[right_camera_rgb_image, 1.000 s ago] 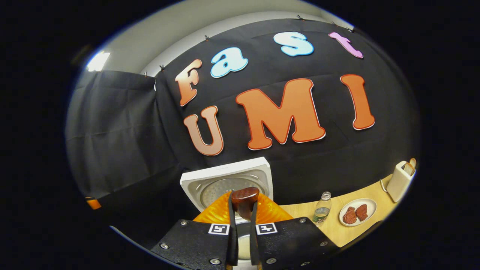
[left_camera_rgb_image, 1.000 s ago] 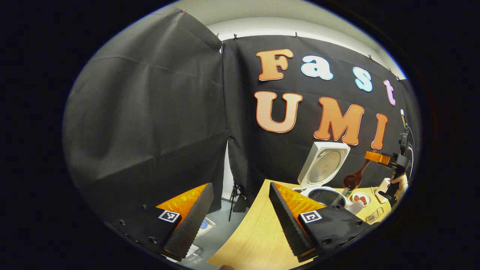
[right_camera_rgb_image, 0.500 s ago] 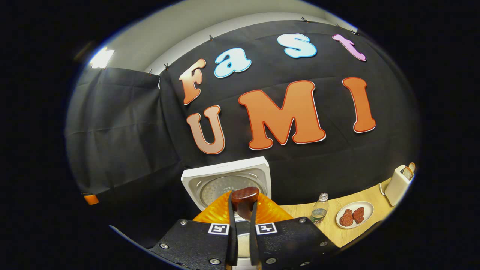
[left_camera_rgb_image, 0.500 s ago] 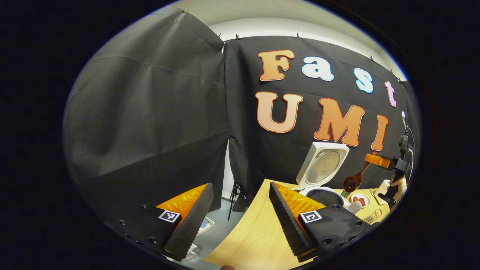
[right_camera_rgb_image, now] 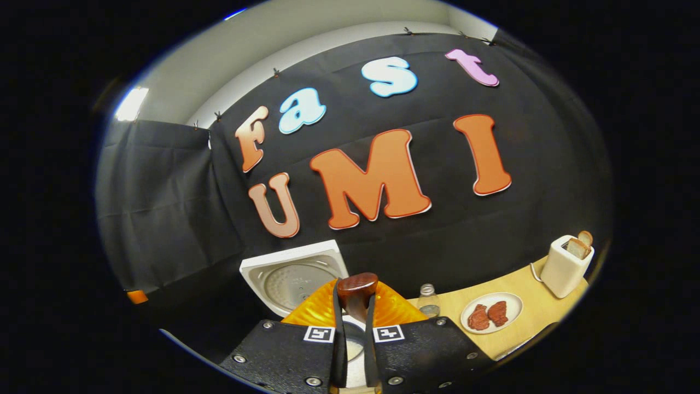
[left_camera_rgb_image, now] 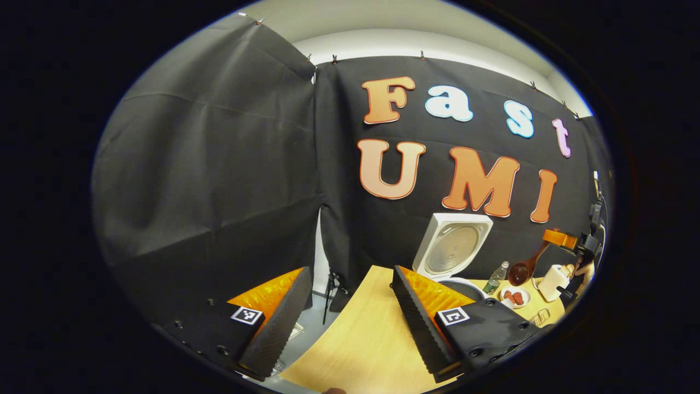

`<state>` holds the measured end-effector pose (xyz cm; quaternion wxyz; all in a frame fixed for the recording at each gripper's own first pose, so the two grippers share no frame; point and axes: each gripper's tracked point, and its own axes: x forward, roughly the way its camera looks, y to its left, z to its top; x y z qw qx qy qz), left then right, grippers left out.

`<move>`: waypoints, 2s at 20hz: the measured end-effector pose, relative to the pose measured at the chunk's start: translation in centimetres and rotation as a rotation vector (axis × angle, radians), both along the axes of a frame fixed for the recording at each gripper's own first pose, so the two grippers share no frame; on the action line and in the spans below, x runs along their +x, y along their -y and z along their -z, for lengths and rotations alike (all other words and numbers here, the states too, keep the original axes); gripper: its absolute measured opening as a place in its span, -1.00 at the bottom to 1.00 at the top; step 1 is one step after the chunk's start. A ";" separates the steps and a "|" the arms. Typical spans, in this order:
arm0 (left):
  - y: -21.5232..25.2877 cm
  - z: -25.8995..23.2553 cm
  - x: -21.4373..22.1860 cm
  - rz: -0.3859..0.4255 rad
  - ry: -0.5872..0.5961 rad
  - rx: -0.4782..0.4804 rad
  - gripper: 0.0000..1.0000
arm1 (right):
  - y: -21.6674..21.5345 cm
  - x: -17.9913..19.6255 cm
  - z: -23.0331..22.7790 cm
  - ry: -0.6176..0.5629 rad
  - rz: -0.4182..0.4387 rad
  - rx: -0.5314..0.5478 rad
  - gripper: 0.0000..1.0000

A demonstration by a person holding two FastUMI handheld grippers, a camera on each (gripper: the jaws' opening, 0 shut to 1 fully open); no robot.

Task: Close the left gripper, press the button to open the rice cooker; take a wooden spoon from the chopstick holder with the right hand, scoop a spoonful of rice and pour it into the rice cooker, then put the wooden spoon back into the chopstick holder.

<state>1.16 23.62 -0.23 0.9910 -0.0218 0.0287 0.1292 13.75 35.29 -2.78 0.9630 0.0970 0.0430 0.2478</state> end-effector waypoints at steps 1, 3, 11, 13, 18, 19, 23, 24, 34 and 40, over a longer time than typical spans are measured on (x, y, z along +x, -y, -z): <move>0.9 -0.2 0.2 0.008 0.004 0.005 1.00 | 1.5 0.1 0.1 -0.005 0.017 0.004 -0.77; 2.6 -0.3 0.5 0.025 0.008 0.013 1.00 | 4.6 0.2 0.2 -0.013 0.053 0.008 -0.77; 9.7 -0.9 2.1 0.094 0.013 0.013 1.00 | 17.3 0.1 2.0 -0.067 0.202 0.032 -0.77; 11.1 -1.0 2.5 0.103 0.011 0.012 1.00 | 20.0 -0.2 3.0 -0.086 0.229 0.037 -0.77; 13.2 -1.5 2.6 0.091 0.012 0.018 1.00 | 24.8 -0.6 6.7 -0.158 0.272 0.051 -0.77; 13.5 -1.5 2.4 0.085 0.012 0.020 1.00 | 25.3 -0.7 7.6 -0.172 0.276 0.054 -0.77; 14.2 -1.5 2.1 0.055 0.007 0.042 1.00 | 26.6 -0.6 11.5 -0.251 0.279 0.056 -0.77; 14.5 -1.5 2.3 0.051 0.006 0.044 1.00 | 26.7 -0.5 12.4 -0.269 0.276 0.060 -0.77; 16.0 -1.5 1.6 0.018 -0.017 0.054 1.00 | 28.2 1.2 19.3 -0.414 0.273 0.125 -0.77; 16.4 -1.5 1.4 0.013 -0.023 0.065 1.00 | 29.8 1.1 20.0 -0.457 0.298 0.171 -0.61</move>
